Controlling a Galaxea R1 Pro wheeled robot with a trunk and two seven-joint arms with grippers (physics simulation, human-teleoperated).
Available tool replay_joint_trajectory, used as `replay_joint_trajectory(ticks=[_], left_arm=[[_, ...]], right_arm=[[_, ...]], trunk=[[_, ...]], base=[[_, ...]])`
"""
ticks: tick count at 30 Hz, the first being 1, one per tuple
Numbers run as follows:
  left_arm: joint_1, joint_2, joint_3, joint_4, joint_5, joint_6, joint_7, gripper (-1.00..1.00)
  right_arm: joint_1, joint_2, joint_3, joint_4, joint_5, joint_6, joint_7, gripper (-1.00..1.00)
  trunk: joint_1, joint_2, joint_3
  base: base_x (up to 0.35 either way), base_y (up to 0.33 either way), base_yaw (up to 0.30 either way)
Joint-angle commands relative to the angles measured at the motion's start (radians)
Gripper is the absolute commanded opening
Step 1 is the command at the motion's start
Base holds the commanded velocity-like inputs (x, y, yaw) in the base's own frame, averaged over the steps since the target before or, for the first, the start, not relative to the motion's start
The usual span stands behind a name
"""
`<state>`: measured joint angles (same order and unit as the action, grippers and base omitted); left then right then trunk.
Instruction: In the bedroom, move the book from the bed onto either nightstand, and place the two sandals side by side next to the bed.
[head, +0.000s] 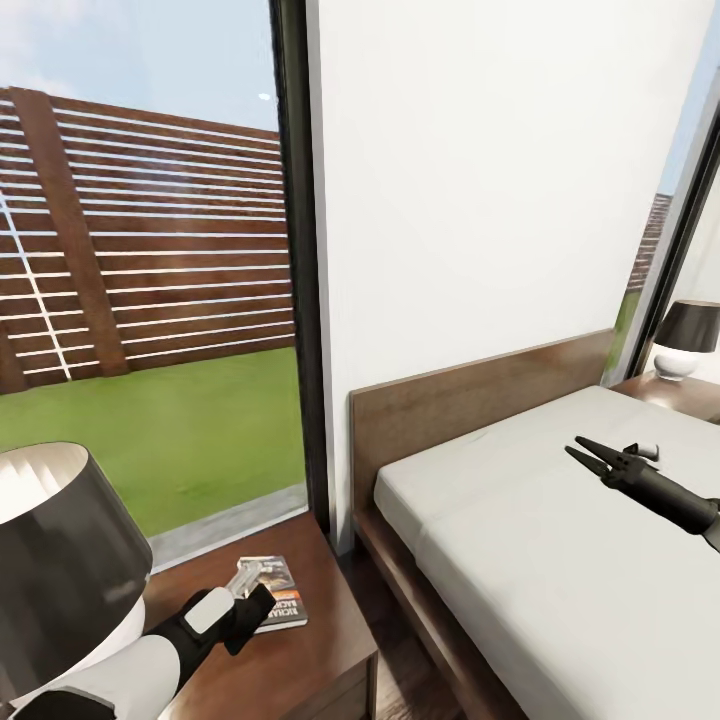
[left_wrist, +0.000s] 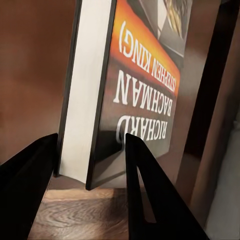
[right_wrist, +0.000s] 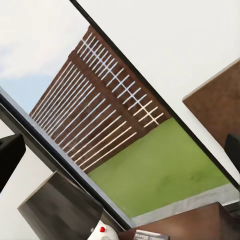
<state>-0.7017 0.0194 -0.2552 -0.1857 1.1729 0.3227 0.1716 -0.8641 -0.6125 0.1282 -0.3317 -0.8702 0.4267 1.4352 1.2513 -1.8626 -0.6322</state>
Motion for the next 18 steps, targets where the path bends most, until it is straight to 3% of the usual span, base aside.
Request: replay_joint_trajectory(ticks=[1, 6, 18], left_arm=[[0.000, 0.001, -0.011, -0.003, 0.005, 0.002, 0.008, -1.00], [0.000, -0.002, -0.019, -0.003, -0.020, -0.017, 0.009, -1.00], [0.001, -0.003, -0.024, -0.026, -0.025, -0.028, 0.006, -1.00]], right_arm=[[-0.001, -0.001, 0.008, 0.001, -0.010, 0.010, 0.002, 1.00], [-0.001, -0.001, 0.008, 0.001, -0.010, 0.010, 0.002, 1.00], [-0.001, -0.001, 0.008, 0.004, -0.010, 0.010, 0.002, 1.00]], trunk=[[0.000, -0.001, -0.001], [0.000, -0.001, -0.001], [0.000, -0.001, -0.001]], base=[[0.000, 0.000, 0.000], [0.000, 0.000, 0.000], [0.000, 0.000, 0.000]])
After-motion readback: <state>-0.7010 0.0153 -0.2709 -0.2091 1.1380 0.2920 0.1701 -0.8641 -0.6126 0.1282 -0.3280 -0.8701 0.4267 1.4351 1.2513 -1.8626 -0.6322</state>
